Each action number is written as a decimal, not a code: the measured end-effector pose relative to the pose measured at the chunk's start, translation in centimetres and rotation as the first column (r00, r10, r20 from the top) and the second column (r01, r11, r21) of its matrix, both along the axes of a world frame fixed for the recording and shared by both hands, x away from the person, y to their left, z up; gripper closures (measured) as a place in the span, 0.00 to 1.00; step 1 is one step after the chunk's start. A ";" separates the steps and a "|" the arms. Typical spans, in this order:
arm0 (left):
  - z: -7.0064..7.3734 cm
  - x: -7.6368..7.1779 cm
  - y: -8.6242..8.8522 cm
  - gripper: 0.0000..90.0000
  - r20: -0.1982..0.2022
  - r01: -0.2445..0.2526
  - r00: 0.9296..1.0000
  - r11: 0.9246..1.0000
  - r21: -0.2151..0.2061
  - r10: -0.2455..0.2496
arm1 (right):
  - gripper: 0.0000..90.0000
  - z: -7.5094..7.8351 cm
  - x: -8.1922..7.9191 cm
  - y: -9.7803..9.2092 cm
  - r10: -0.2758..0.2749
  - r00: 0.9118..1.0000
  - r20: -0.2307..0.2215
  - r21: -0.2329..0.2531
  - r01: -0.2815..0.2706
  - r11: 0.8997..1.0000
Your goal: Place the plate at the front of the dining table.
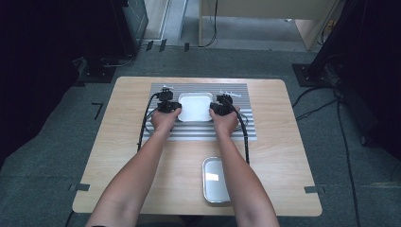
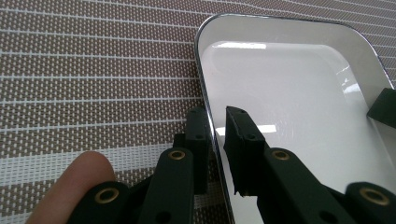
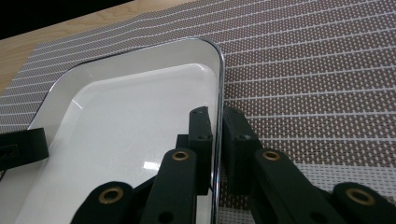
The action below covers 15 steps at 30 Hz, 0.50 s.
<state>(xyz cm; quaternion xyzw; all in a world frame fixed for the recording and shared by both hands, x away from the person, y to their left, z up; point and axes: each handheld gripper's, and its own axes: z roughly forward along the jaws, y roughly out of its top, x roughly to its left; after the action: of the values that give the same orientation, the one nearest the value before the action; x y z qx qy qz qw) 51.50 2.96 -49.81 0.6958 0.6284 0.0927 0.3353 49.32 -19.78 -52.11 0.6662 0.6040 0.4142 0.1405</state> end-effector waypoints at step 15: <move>1.2 -0.6 0.3 0.80 0.106 -0.028 0.994 0.999 0.018 0.026 | 0.68 0.8 -0.4 -0.4 0.020 0.997 0.073 -0.018 -0.018 1.000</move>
<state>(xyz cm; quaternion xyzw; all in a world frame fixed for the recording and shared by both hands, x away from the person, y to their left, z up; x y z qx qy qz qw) 50.94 3.21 -48.61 0.6846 0.6180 0.1400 0.3603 48.96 -20.21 -51.35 0.6435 0.6082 0.4346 0.1644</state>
